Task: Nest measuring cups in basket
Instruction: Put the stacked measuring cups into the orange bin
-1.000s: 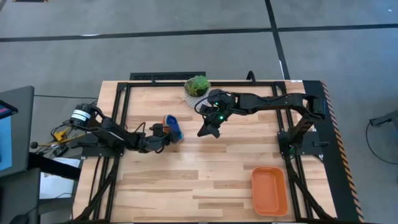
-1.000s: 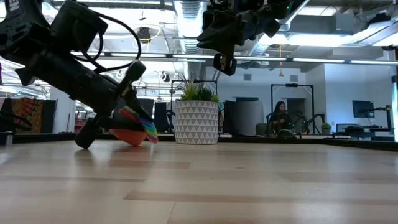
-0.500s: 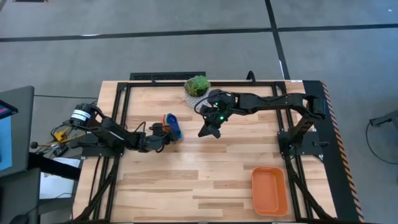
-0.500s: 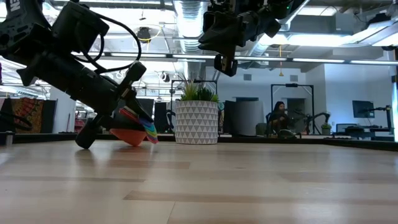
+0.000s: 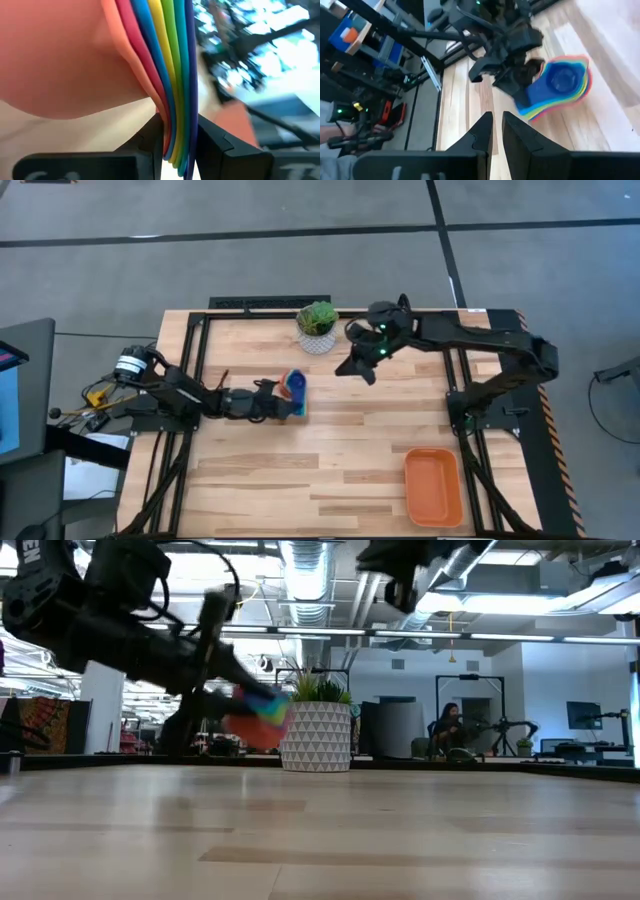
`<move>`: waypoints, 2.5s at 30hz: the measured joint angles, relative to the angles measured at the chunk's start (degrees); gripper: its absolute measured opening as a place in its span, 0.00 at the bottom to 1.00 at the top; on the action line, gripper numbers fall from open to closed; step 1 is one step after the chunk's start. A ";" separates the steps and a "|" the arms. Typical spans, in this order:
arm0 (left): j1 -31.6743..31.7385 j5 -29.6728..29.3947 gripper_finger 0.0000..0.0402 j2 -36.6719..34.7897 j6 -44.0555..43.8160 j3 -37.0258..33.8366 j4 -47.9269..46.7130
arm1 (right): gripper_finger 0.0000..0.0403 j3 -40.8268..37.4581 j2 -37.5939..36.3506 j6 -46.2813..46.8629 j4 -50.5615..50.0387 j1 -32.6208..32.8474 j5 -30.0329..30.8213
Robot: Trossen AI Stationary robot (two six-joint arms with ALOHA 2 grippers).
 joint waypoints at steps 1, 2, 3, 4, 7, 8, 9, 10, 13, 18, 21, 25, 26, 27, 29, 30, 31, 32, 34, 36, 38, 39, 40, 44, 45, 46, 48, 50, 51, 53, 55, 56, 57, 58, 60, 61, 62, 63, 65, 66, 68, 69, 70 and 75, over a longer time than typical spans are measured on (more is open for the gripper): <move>0.44 2.61 0.17 0.00 1.33 0.01 1.80 | 0.16 -0.02 -1.07 0.22 -0.88 0.65 1.24; 0.90 5.09 0.17 0.00 2.48 0.22 3.18 | 0.16 0.00 -2.03 0.63 -1.41 1.57 2.97; 1.40 7.74 0.17 0.00 3.62 0.74 3.84 | 0.16 0.00 -2.95 1.02 -2.77 2.62 4.85; 2.05 10.74 0.17 0.00 4.74 1.45 4.04 | 0.16 0.00 -3.71 1.80 -3.99 3.90 6.59; 4.20 21.79 0.17 -0.01 8.03 5.15 1.99 | 0.16 0.00 -4.97 5.29 -4.88 8.52 12.10; 4.91 25.63 0.17 -0.02 9.34 7.02 -0.16 | 0.16 -0.02 -5.32 6.82 -4.96 10.12 13.85; 5.58 29.27 0.17 -0.02 10.74 9.08 -2.84 | 0.16 -0.02 -5.61 8.49 -4.67 11.94 15.63; 6.20 32.73 0.17 -0.02 12.30 11.33 -5.93 | 0.16 -0.02 -5.92 10.13 -4.57 13.65 17.48; 7.84 41.91 0.17 -0.02 18.84 18.87 -16.11 | 0.16 -0.02 -6.92 14.81 -5.12 18.66 23.57; 9.92 54.05 0.17 2.83 28.54 29.85 -27.70 | 0.16 -0.02 -9.37 22.42 -9.76 25.57 34.16; 10.56 61.46 0.17 7.29 29.90 35.40 -28.35 | 0.16 -0.02 -10.93 27.27 -14.19 29.27 39.34; 10.23 68.98 0.17 15.53 29.50 43.39 -28.63 | 0.16 0.01 -13.73 32.03 -16.34 33.69 44.46; 9.93 70.63 0.17 17.66 29.15 45.67 -28.57 | 0.16 0.02 -14.62 32.77 -16.50 34.86 45.52; 9.61 72.38 0.17 19.66 28.77 47.91 -28.58 | 0.16 0.02 -15.54 33.42 -16.94 36.08 46.71; 8.82 75.40 0.17 23.89 28.39 52.77 -28.52 | 0.16 0.07 -17.38 33.82 -15.50 38.21 49.41; 8.51 76.59 0.17 25.98 28.11 55.33 -28.56 | 0.16 0.11 -18.30 33.95 -15.14 39.30 50.79; 8.13 78.13 0.17 28.09 27.88 58.02 -28.59 | 0.16 0.11 -19.17 34.07 -14.76 40.35 52.03; 7.81 78.88 0.17 30.17 27.56 60.88 -28.53 | 0.16 0.11 -19.98 34.23 -13.81 41.29 53.46; 7.27 80.88 0.17 34.19 26.71 66.81 -28.48 | 0.16 0.11 -21.49 34.33 -13.04 42.84 55.98; 6.95 82.32 0.17 38.10 25.70 72.96 -28.48 | 0.16 0.11 -22.67 34.44 -13.07 44.06 57.38; 6.87 83.33 0.17 42.17 24.54 79.68 -28.38 | 0.16 0.11 -23.51 34.45 -13.21 44.90 57.99; 6.85 83.42 0.17 44.05 23.60 82.98 -28.39 | 0.16 0.11 -23.87 34.45 -13.23 45.19 58.43; 6.85 83.86 0.17 45.87 22.45 85.95 -28.60 | 0.16 0.11 -24.20 34.48 -13.24 45.41 58.73; 6.39 84.52 0.17 52.66 19.69 97.38 -28.58 | 0.16 0.11 -25.32 34.43 -13.60 45.37 58.67; 6.18 84.53 0.17 54.11 19.12 99.73 -28.58 | 0.16 0.11 -25.64 34.43 -13.94 45.29 58.67; 5.88 84.46 0.17 55.43 18.58 101.72 -28.54 | 0.16 0.11 -25.94 34.41 -14.44 45.29 58.69; 5.23 84.69 0.17 57.48 17.46 104.73 -28.70 | 0.16 0.11 -26.42 34.41 -14.86 45.27 58.69; 4.58 84.56 0.17 59.16 16.91 106.63 -28.63 | 0.16 0.11 -26.56 34.41 -15.50 45.29 58.69; 4.24 84.65 0.17 59.88 16.33 107.37 -28.87 | 0.16 0.11 -26.56 34.41 -15.79 45.29 58.67; 3.43 83.99 0.17 60.94 15.90 108.00 -28.99 | 0.16 0.11 -26.56 34.39 -16.18 45.29 58.58; 2.65 82.52 0.17 61.60 16.14 108.00 -29.86 | 0.16 0.11 -26.54 34.39 -16.32 45.29 58.60; 2.27 81.67 0.17 61.72 16.66 108.00 -30.98 | 0.16 0.11 -26.44 34.39 -16.27 45.29 58.60; 1.88 80.85 0.17 61.72 17.65 107.74 -32.18 | 0.16 0.11 -26.40 34.37 -16.31 45.29 58.62; 1.55 79.38 0.17 61.72 19.34 107.50 -33.19 | 0.16 0.11 -26.34 34.38 -16.36 45.29 58.63; 0.98 76.68 0.17 61.72 22.71 107.47 -35.25 | 0.16 0.11 -26.20 34.37 -16.27 45.29 58.65; 0.74 75.75 0.17 61.73 23.86 107.46 -35.71 | 0.16 0.11 -26.05 34.39 -16.25 45.29 58.65; 0.57 74.74 0.17 61.72 24.81 107.45 -35.86 | 0.16 0.11 -25.99 34.39 -16.25 45.29 58.67; 0.43 73.84 0.17 61.73 25.70 107.45 -36.02 | 0.16 0.09 -25.91 34.39 -16.29 45.29 58.65; 0.12 73.07 0.17 61.72 27.17 107.45 -36.34 | 0.16 0.09 -25.91 34.66 -16.27 45.29 58.67; -0.01 72.47 0.17 61.72 27.67 107.45 -36.45 | 0.16 0.09 -25.91 34.69 -16.18 45.29 58.68; -0.33 70.96 0.17 61.72 28.84 107.43 -36.50 | 0.16 0.09 -25.86 34.83 -16.15 45.29 58.69; -0.56 70.40 0.17 61.72 29.54 107.43 -36.43 | 0.16 0.09 -25.84 35.05 -16.16 45.29 58.70; -0.84 69.78 0.17 61.72 30.26 107.43 -36.33 | 0.16 0.09 -25.84 35.24 -16.14 45.29 58.71; -2.43 68.89 0.17 61.72 34.74 107.43 -36.24 | 0.16 0.09 -25.85 35.30 -16.03 45.29 58.71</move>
